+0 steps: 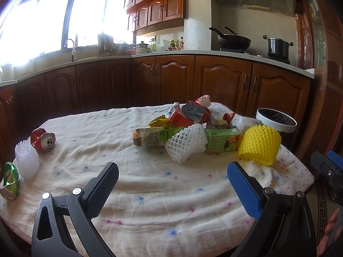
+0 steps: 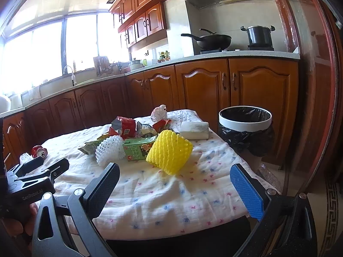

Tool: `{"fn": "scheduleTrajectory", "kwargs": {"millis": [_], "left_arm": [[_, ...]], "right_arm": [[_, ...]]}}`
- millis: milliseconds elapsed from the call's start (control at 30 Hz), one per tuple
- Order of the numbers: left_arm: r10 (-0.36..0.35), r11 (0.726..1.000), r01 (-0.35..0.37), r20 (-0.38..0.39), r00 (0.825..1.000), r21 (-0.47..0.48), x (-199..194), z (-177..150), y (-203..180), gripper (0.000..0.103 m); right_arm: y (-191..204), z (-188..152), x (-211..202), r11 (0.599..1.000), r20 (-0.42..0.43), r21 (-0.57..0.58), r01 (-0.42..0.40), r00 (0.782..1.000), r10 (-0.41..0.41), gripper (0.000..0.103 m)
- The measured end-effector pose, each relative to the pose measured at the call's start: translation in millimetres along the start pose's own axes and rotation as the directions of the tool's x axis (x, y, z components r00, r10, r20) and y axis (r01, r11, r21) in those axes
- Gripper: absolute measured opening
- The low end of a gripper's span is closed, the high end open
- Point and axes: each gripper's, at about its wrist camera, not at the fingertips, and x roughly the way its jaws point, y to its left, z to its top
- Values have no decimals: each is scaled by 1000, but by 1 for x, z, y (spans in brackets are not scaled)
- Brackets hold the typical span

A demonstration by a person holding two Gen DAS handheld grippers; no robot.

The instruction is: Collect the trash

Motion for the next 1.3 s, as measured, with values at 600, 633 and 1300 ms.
{"fn": "scheduleTrajectory", "kwargs": {"millis": [600,633,1300], "left_arm": [[-9,1000,9,-44,999,-14,18,1,4,102],[-11,1000,10,-49,999,-15,19,1,4,102],[-85,993,57,-273,958,-107,111,46,22,94]], "right_arm": [[1,-1,10,1000,-25,11,-19,1000,19,103],[-1,-1,11,1000,-28,17,-21,999,22,103],[-27,17,69,977,-164,163,-135,973,162,103]]}}
